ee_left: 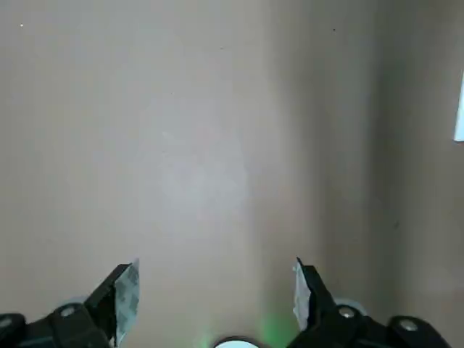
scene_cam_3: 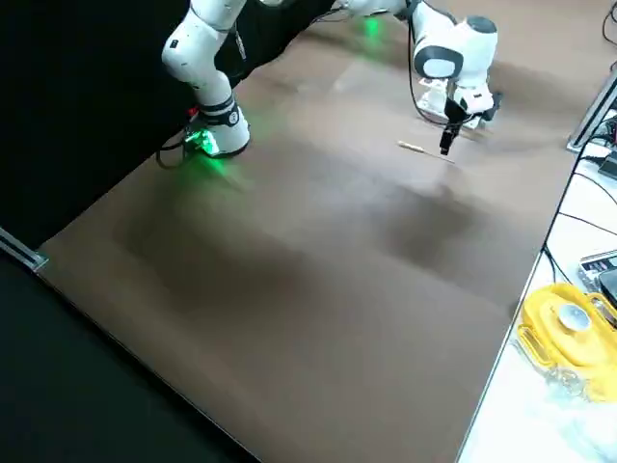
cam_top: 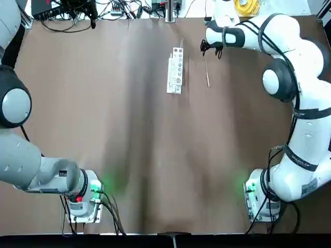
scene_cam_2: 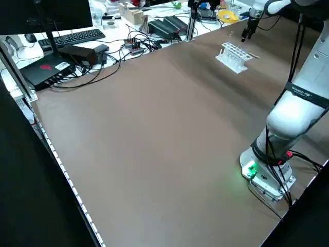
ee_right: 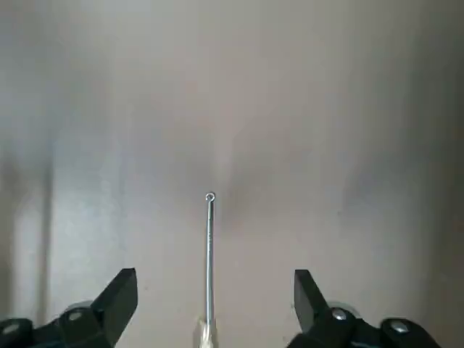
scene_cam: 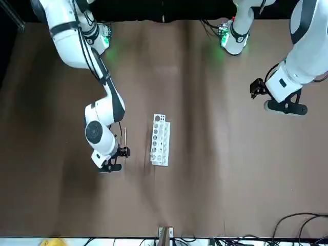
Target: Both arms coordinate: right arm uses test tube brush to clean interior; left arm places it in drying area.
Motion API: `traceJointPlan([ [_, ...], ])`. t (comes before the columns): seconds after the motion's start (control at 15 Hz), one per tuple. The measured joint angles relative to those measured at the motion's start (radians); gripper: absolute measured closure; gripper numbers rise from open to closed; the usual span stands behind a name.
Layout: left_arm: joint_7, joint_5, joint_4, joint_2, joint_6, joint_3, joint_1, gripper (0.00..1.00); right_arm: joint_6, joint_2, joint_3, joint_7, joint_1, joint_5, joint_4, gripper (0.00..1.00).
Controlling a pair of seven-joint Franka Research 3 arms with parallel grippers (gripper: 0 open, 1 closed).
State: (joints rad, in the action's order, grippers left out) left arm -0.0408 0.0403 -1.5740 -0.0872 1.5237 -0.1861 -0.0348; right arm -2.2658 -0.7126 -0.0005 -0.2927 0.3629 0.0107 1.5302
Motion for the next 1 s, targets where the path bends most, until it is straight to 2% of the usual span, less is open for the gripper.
traceJointPlan([
  [0.4, -0.003, 0.001, 0.002, 0.027, -0.004, 0.009, 0.003, 0.0, 0.0, -0.092, -0.002, -0.005, 0.0, 0.0, -0.031, 0.14],
  [0.6, -0.003, 0.001, 0.002, 0.033, -0.005, 0.009, 0.003, 0.0, 0.001, -0.107, -0.001, -0.006, 0.001, 0.005, -0.034, 0.19],
  [1.0, -0.005, 0.001, 0.002, 0.033, -0.005, 0.01, 0.011, 0.0, 0.002, -0.11, 0.001, -0.007, 0.011, 0.006, -0.034, 0.22],
])
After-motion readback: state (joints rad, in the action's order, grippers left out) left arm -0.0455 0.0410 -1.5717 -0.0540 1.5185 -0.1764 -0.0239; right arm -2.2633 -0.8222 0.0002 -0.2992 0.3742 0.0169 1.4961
